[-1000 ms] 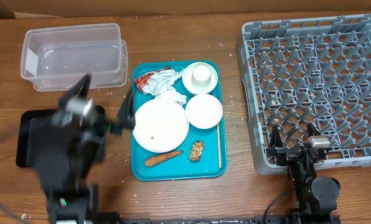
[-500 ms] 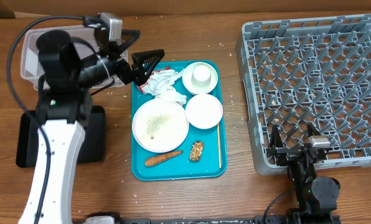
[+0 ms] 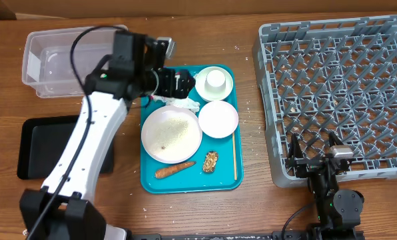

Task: Sort waste into correct bins and load items into the dishwasher
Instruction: 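Reach the left gripper to the crumpled tissue on the teal tray, then grasp the white tissue with the left gripper and lift it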

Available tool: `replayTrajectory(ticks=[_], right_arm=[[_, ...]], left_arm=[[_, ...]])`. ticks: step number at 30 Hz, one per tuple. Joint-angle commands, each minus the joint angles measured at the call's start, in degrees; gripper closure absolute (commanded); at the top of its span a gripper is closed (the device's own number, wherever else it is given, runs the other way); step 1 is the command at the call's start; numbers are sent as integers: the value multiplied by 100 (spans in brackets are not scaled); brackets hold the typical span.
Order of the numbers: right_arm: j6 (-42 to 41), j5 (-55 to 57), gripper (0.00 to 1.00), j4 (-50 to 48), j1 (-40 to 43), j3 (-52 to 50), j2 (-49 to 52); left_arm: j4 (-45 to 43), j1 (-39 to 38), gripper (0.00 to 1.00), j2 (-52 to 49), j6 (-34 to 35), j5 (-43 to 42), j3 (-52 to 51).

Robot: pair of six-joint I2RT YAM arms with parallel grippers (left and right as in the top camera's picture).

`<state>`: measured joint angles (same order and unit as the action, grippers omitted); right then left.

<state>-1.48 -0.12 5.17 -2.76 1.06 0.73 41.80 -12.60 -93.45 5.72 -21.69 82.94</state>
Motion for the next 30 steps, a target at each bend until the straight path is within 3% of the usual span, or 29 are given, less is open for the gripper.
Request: replayTrajectory(ticks=[1, 6, 9, 12, 16, 30], right_arm=[[0, -2, 0, -33, -11, -61, -57], [0, -4, 0, -33, -11, -61, -57], [0, -2, 0, -33, -11, -61, -57], [0, -2, 0, -33, -11, -61, -57], [0, -2, 0, -33, -11, -61, -57], [0, -2, 0, -33, -11, -61, -57]], left_arm=[[-153, -157, 0, -144, -144, 772, 229], [-516, -223, 0, -372, -85, 973, 234], [-144, -284, 0, -601, 472, 1996, 249], [352, -308, 0, -931, 481, 2354, 348], [761, -315, 0, -1447, 376, 2358, 621], [262, -411, 0, -2310, 190, 2529, 640]])
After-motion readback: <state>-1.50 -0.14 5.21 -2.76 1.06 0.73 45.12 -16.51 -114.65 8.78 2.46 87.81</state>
